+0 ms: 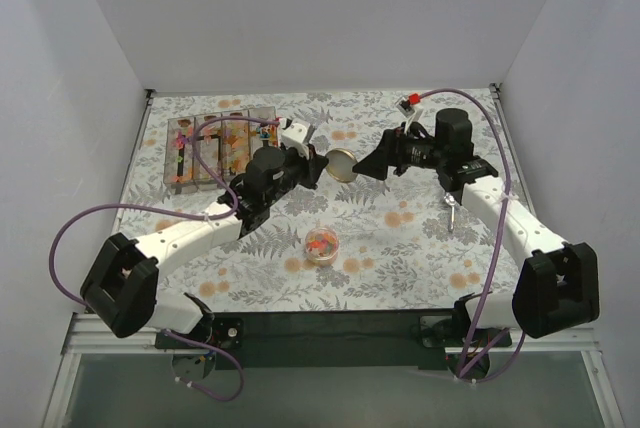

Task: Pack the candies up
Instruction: Pick up the bottle lid at the center of the board.

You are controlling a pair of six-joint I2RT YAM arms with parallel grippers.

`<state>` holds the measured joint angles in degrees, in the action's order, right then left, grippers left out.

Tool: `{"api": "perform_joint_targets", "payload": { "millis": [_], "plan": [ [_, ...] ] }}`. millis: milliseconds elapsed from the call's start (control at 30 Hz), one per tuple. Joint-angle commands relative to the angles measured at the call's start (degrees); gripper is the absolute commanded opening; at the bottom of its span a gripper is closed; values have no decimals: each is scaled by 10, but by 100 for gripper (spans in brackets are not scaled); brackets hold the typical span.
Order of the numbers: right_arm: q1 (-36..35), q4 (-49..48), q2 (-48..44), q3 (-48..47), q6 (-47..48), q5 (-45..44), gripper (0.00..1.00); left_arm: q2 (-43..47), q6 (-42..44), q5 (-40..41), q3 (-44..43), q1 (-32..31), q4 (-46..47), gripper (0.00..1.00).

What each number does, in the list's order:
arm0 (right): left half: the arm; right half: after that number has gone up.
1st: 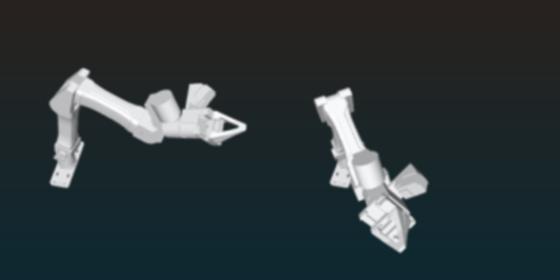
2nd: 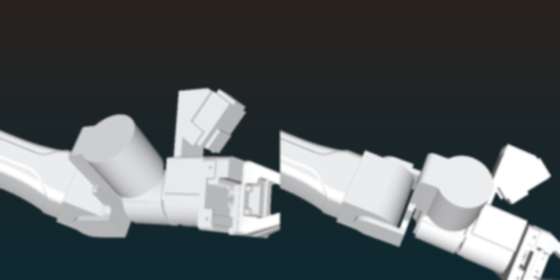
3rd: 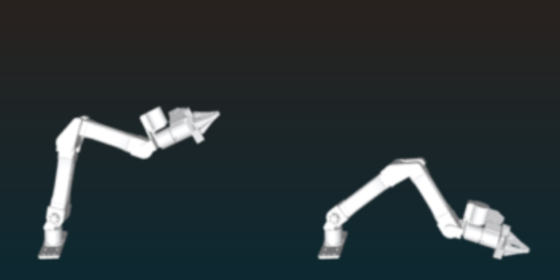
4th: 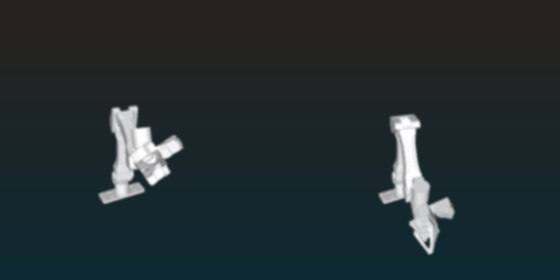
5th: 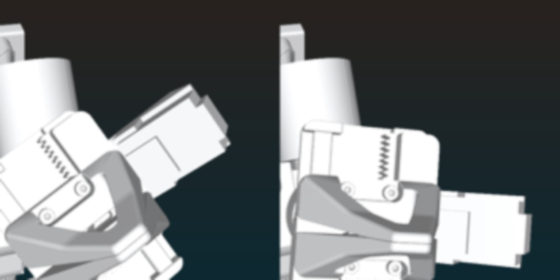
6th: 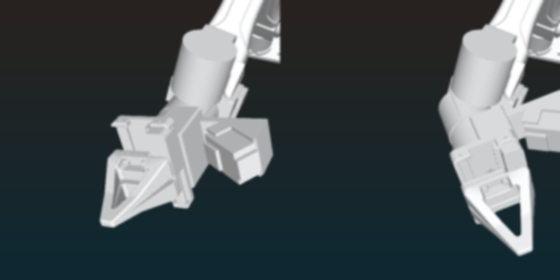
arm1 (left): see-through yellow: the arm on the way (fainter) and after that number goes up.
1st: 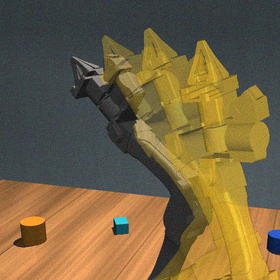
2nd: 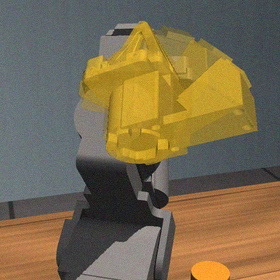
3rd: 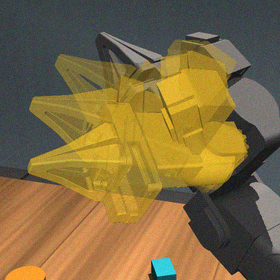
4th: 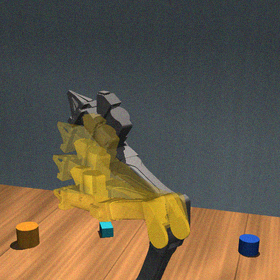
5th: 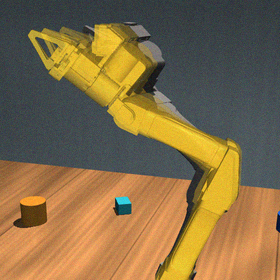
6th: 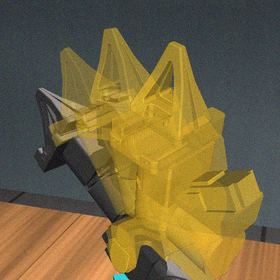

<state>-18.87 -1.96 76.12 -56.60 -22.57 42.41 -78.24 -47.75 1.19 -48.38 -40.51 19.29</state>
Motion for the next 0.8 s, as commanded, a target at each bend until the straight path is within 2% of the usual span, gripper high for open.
{"api": "perform_joint_targets", "payload": {
  "millis": [0,67,233,333,567,767],
  "plan": [
    [21,-26,-13,-23,118,133,98,-7,-65,-62,-41,17,-80,0],
    [30,-31,-11,-19,167,184,98,-17,-85,-109,-58,29,-94,0],
    [49,-42,32,-47,223,316,98,-18,-164,-196,-73,81,-99,0],
    [54,-51,60,-70,260,354,98,-29,-215,-270,-85,122,-109,0],
    [39,-59,105,-127,326,346,98,-40,-316,-342,-92,153,-120,0],
    [10,-117,162,-175,298,352,98,-46,-385,-366,-102,156,-106,0]
  ]
}}
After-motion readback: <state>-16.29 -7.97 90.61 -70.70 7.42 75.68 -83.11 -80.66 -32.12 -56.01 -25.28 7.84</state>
